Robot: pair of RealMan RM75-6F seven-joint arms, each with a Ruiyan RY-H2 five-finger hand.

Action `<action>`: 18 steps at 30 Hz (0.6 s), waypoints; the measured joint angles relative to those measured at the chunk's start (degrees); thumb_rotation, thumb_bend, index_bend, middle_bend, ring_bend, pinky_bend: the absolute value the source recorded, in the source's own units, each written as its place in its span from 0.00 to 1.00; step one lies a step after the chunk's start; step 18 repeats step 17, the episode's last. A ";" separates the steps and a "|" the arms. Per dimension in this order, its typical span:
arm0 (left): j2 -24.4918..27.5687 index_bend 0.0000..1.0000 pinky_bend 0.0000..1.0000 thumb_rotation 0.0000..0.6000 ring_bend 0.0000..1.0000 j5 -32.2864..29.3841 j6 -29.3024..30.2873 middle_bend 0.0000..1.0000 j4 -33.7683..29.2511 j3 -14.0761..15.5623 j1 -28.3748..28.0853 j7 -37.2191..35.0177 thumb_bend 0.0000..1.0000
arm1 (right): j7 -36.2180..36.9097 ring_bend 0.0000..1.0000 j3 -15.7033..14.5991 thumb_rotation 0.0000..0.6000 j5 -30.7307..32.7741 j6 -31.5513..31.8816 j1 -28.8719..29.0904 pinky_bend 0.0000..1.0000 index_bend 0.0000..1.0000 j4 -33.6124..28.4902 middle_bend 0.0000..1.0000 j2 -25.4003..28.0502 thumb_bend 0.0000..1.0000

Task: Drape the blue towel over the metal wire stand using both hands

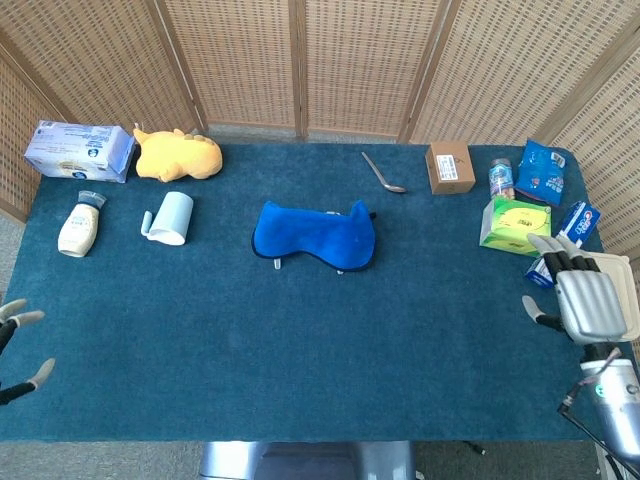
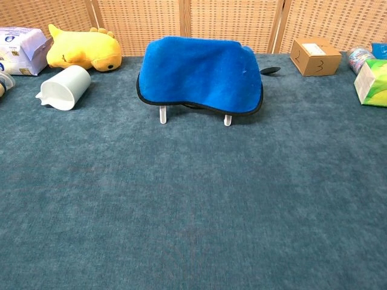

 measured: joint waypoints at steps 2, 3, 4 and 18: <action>-0.47 0.30 0.02 1.00 0.09 1.35 1.43 0.21 0.52 0.78 1.51 1.01 0.35 | -0.51 0.12 -0.51 1.00 -0.60 1.46 -1.53 0.21 0.13 -0.26 0.15 0.03 0.31; -0.62 0.30 0.02 1.00 0.10 1.83 1.75 0.21 0.65 1.01 1.92 1.49 0.35 | -0.75 0.12 -0.73 1.00 -0.88 2.16 -2.24 0.21 0.13 -0.38 0.15 0.03 0.31; -0.84 0.30 0.02 1.00 0.10 2.39 2.15 0.21 0.77 1.27 2.41 2.11 0.35 | -1.00 0.12 -0.95 1.00 -1.22 3.00 -3.08 0.21 0.13 -0.50 0.15 -0.01 0.31; -0.96 0.30 0.02 1.00 0.10 5.04 1.75 0.21 -1.57 0.78 3.81 6.59 0.35 | -1.79 0.12 -0.47 1.00 -4.27 4.47 -6.17 0.21 0.13 -1.59 0.16 0.23 0.31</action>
